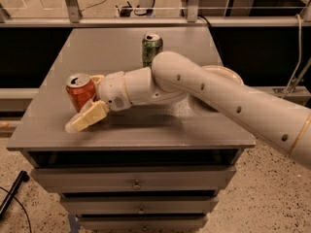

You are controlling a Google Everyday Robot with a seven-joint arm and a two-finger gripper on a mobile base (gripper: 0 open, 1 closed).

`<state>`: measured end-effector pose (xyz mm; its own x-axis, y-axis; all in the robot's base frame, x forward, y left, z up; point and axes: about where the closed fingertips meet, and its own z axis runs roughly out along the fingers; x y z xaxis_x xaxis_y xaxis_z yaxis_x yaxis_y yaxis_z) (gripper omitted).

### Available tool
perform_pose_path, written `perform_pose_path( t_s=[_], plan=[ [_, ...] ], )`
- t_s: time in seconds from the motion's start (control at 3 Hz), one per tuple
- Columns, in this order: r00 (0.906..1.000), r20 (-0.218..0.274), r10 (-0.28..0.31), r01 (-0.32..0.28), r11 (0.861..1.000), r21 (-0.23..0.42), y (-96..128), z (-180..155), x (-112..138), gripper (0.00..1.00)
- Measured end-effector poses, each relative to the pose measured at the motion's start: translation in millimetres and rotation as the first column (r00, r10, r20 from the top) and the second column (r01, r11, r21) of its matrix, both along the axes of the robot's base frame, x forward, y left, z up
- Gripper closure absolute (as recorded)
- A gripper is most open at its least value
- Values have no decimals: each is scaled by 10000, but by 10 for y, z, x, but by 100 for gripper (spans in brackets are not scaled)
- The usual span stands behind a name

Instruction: Knock coke can over

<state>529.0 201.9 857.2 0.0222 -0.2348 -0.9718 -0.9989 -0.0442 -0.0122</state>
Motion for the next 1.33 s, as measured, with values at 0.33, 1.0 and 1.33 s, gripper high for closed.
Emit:
perform_pose_path(
  t_s=[0.33, 1.0, 1.33],
  plan=[
    [9995, 315, 1, -19, 9984, 562, -105, 217, -54, 0],
    [9994, 340, 47, -67, 9983, 582, -87, 230, -73, 21],
    [9993, 346, 125, -144, 9984, 542, -61, 236, -91, 52]
  ],
)
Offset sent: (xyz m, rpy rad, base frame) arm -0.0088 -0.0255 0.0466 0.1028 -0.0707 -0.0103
